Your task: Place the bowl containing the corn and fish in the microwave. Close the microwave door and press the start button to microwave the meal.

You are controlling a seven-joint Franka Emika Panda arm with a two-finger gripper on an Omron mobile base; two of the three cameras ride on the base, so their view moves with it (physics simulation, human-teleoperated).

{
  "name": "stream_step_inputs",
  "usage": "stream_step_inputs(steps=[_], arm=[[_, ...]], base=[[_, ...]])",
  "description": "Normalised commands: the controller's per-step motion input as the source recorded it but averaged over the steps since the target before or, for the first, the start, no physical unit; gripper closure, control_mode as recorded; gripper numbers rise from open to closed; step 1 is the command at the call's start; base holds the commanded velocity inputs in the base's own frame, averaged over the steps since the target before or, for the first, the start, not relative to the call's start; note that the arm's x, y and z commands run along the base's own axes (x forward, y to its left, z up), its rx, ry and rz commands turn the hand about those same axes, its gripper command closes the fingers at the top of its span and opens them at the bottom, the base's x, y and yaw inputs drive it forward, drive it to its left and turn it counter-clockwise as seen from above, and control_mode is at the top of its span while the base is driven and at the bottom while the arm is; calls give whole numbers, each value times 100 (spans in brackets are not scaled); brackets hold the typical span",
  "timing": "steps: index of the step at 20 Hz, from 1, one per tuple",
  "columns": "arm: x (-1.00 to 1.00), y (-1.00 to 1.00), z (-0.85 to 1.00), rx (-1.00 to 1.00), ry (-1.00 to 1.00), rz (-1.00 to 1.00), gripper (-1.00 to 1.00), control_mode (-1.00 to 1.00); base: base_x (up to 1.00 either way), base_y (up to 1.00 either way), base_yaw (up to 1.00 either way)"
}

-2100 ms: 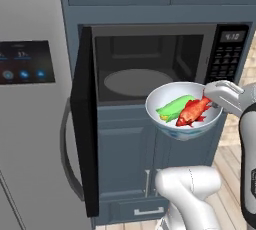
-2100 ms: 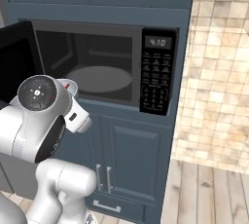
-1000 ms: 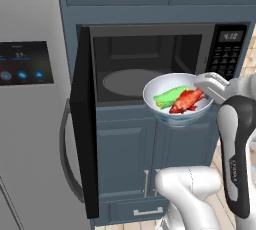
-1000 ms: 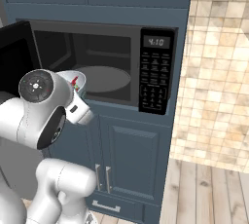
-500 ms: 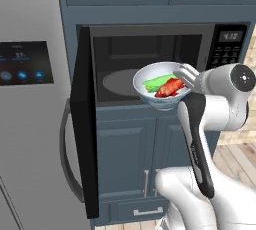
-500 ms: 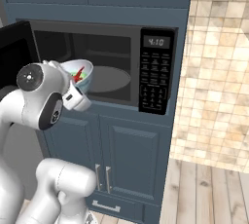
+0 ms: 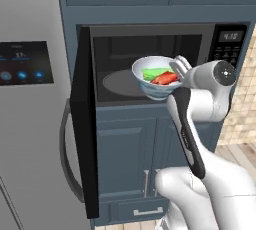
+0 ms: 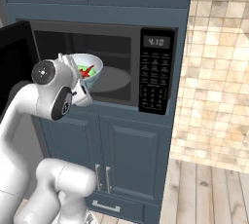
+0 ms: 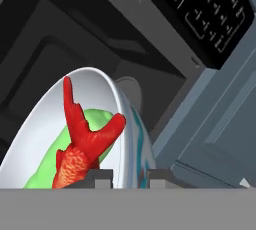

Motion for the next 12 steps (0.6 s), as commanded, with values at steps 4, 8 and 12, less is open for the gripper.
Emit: stream_step_inputs(steps=[4,8,12], arm=[[49,0,0,2,-2,-2,100,-100],[57,0,-5,0,0,0,100,-100],[52,0,-37,0,0,0,100,-100]], base=[[0,0,0],[0,0,0],[0,0,0]])
